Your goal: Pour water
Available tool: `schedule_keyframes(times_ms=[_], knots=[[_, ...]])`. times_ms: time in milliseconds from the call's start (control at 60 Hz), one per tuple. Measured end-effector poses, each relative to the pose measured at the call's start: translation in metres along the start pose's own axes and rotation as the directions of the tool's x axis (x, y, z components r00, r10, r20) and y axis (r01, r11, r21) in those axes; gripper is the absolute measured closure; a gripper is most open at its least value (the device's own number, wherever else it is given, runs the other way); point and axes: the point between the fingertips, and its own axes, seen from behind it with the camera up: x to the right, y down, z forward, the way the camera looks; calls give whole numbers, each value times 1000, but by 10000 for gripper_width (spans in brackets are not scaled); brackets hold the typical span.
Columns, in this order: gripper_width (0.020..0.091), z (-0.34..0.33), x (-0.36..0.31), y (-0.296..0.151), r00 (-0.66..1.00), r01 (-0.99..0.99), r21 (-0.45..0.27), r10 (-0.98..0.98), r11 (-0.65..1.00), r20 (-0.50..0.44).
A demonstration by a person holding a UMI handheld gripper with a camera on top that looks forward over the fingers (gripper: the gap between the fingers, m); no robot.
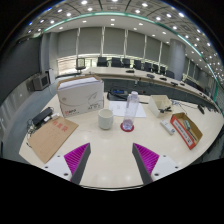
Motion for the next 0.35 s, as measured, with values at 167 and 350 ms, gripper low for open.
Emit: schedule_keyframes(times_ms=[167, 350], knots=[[245, -27, -12, 3, 999, 37, 29, -36, 999, -22], [244, -36, -13, 4, 999, 27, 34, -26, 999, -24]])
